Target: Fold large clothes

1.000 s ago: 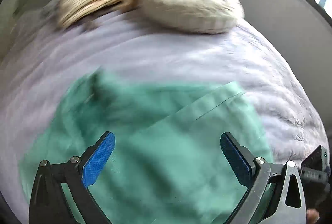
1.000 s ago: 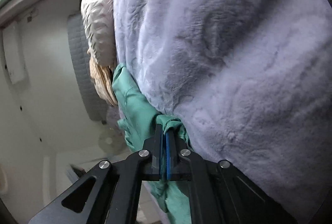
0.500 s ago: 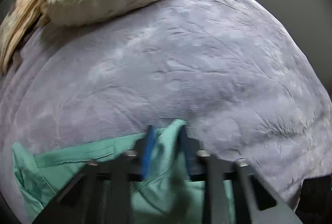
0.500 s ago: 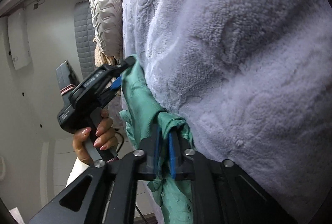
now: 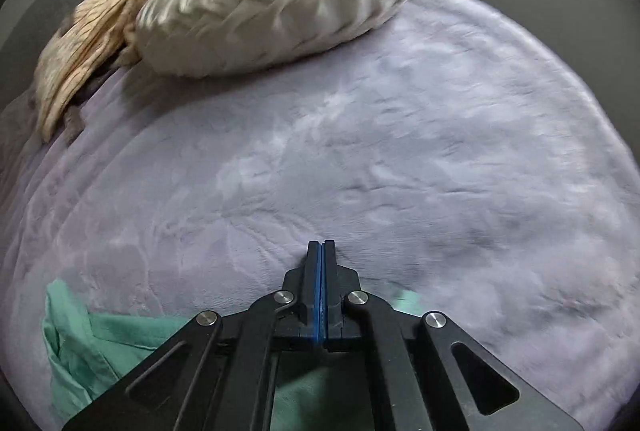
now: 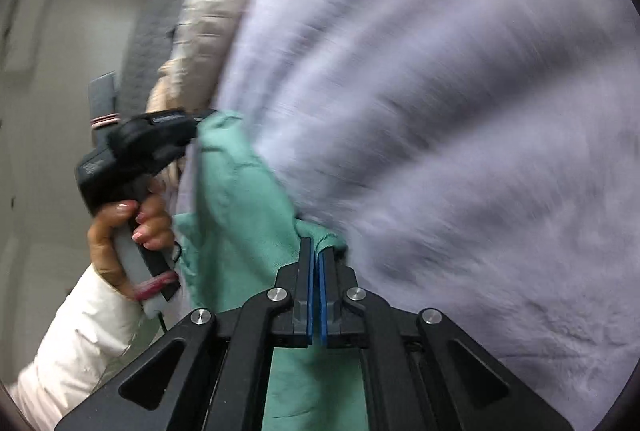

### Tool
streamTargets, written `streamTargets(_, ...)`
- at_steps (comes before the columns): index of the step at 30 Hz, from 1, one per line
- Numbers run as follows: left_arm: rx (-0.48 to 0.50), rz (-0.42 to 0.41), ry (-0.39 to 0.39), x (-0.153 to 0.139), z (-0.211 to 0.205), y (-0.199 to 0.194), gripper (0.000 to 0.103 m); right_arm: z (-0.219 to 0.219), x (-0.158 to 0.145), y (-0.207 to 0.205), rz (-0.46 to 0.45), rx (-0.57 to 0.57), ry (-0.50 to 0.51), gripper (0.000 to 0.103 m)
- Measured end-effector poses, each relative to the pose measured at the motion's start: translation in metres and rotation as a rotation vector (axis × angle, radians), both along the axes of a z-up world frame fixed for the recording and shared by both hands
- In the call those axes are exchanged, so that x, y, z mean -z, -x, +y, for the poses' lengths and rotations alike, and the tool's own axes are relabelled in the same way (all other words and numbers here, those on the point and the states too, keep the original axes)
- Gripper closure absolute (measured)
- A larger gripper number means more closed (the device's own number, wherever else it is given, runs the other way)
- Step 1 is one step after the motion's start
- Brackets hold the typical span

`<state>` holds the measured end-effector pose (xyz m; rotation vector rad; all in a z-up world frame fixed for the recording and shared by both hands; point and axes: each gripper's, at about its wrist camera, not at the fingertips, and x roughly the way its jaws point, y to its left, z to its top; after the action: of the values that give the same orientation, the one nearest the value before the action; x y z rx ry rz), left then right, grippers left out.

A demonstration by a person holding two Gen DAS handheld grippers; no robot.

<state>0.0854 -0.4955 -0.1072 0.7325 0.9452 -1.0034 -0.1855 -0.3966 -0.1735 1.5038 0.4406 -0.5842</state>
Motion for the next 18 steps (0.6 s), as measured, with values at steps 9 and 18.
streamTargets(9, 0.001, 0.062, 0.078, -0.049, 0.032, -0.019, 0.102, -0.001, -0.015, 0.019, 0.051, -0.024, 0.013, 0.101)
streamTargets(18, -0.029, 0.144, 0.048, -0.044, 0.124, -0.009, 0.102, -0.022, -0.07, -0.017, -0.042, -0.193, 0.193, 0.096)
